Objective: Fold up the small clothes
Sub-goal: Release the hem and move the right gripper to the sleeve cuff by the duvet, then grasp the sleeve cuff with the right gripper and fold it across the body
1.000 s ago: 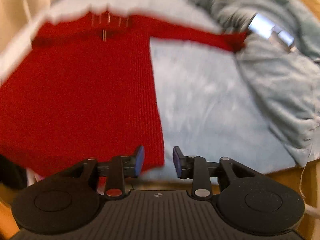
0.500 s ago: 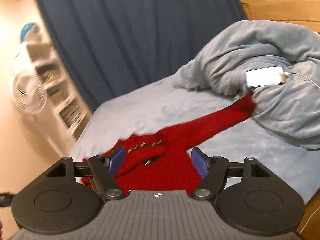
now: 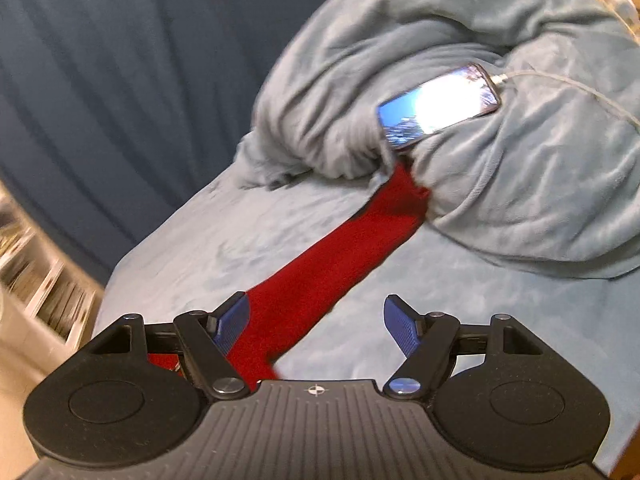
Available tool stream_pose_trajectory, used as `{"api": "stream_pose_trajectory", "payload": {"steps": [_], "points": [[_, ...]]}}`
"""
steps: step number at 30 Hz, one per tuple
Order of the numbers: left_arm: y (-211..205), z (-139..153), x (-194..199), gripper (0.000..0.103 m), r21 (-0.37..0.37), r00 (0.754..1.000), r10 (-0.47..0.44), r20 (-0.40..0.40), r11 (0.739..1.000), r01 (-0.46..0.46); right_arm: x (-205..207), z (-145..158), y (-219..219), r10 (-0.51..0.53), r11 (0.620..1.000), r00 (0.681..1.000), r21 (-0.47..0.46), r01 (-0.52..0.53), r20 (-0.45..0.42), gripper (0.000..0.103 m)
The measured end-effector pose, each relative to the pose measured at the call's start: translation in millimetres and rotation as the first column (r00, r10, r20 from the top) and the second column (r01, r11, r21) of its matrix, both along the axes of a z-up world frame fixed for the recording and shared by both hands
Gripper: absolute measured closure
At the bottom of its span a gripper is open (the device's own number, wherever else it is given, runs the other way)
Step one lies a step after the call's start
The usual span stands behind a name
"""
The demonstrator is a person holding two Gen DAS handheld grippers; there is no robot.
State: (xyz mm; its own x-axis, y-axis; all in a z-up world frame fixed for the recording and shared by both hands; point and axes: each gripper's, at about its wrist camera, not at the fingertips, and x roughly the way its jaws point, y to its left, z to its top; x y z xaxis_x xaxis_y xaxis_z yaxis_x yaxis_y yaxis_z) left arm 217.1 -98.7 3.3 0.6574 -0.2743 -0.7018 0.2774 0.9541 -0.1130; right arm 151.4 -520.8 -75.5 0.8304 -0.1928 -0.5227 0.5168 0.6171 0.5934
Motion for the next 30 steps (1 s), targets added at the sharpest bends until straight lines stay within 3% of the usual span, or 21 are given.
{"api": "stream_pose_trajectory", "payload": {"steps": [6,14,16,19,21,22,24,28,30], "points": [[5.8,-45.8,42.8,0.0,0.11,0.992,0.112,-0.059,0.988,-0.105,67.2,-55.6,-61.8,-0.065,0.998,0.994,0.018,0.067,-0.089,0.027],[36.6,-86.4,87.3,0.0,0.162,0.965,0.223,-0.139,0.966,-0.2,141.3,-139.5,-111.2,-0.2,0.961,0.96,0.154,0.231,-0.194,0.027],[36.0,-93.6,93.9,0.0,0.205,0.964,0.238,-0.121,0.956,-0.21,159.6,-153.4,-110.5,-0.209,0.957,0.954,0.158,0.245,-0.214,0.025],[35.5,-102.3,103.3,0.0,0.243,0.964,0.241,-0.108,0.947,-0.21,185.4,-157.2,-101.8,-0.223,0.967,0.95,0.074,0.244,-0.217,0.018],[35.8,-106.3,108.1,0.0,0.247,0.964,0.24,-0.114,0.947,-0.207,200.6,-156.0,-96.3,-0.172,0.979,0.967,0.079,0.189,-0.188,0.045],[35.6,-107.8,109.9,0.0,0.246,0.963,0.242,-0.117,0.947,-0.208,208.4,-155.4,-94.2,-0.131,0.985,0.976,0.091,0.148,-0.173,0.09],[37.3,-109.8,112.3,0.0,0.241,0.963,0.239,-0.121,0.949,-0.205,214.7,-148.4,-90.3,-0.134,0.986,0.976,0.075,0.149,-0.173,0.092],[44.9,-112.5,111.2,0.0,0.24,0.965,0.237,-0.107,0.948,-0.207,197.3,-123.9,-80.0,-0.197,0.976,0.977,0.081,0.203,-0.082,0.092],[50.0,-115.5,111.9,0.0,0.252,0.963,0.245,-0.112,0.944,-0.211,192.5,-115.4,-75.7,-0.218,0.972,0.969,0.067,0.227,-0.112,0.092]]}}
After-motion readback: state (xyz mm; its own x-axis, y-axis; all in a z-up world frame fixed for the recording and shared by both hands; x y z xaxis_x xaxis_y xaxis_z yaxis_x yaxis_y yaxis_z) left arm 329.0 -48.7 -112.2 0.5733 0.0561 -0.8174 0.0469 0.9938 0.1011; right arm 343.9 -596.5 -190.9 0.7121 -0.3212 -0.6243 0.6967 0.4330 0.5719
